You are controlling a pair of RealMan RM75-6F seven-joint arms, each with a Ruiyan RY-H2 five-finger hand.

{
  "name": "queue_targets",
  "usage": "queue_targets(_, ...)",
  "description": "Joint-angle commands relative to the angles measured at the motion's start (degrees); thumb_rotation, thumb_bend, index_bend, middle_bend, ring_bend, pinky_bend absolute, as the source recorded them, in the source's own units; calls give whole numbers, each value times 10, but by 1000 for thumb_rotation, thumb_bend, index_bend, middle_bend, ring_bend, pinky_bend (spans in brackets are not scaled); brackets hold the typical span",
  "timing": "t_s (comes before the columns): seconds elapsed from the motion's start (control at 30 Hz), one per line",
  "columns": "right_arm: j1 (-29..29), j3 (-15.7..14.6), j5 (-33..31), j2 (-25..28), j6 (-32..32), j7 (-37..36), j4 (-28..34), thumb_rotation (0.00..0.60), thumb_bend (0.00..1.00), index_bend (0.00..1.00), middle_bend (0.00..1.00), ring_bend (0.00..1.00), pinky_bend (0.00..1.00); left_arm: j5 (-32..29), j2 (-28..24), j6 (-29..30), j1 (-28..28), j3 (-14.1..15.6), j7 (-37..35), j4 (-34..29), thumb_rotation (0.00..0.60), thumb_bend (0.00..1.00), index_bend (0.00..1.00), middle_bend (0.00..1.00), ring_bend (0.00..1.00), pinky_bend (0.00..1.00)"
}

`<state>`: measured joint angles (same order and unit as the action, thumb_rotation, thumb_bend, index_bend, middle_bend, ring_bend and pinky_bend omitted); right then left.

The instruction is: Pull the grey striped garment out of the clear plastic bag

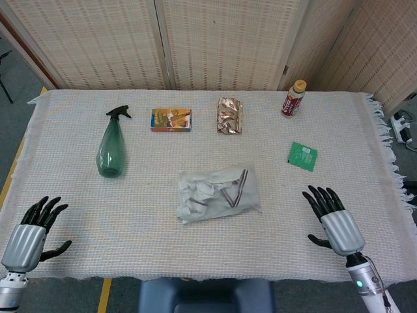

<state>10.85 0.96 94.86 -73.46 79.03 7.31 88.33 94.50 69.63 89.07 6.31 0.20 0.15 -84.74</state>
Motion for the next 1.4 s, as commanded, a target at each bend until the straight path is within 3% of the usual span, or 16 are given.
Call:
queue_targets(0.03,40,22,16,-56,-23,11,-31,600,24,0,0,0,0,8,0,3,0,4,0,-1,559,204,210,134,33,165)
queue_targets(0.27,104,57,-14,-177,-77,8,-115,600,13,0,0,0,0,6,-2,0,1,4,-8,0,552,204,210,134,33,160)
queue_targets(0.57,147,69,-9,-307,-57,-28,-270,600,5,0,0,0,0,5,-6,6,0,2,-17,-2,554,204,209,135,32,154)
queue_targets(0.93,197,82,-30,-379,-80,-46,-392,600,5,0,0,0,0,-7,-10,9,-1,-6,-24,-2,555,203,209,135,31,152)
queue_targets(1.4,268,123,-79,-419,-128,-81,-514,600,6,0,0,0,0,-29,-4,-8,3,-13,-12,6,558,204,210,135,32,152)
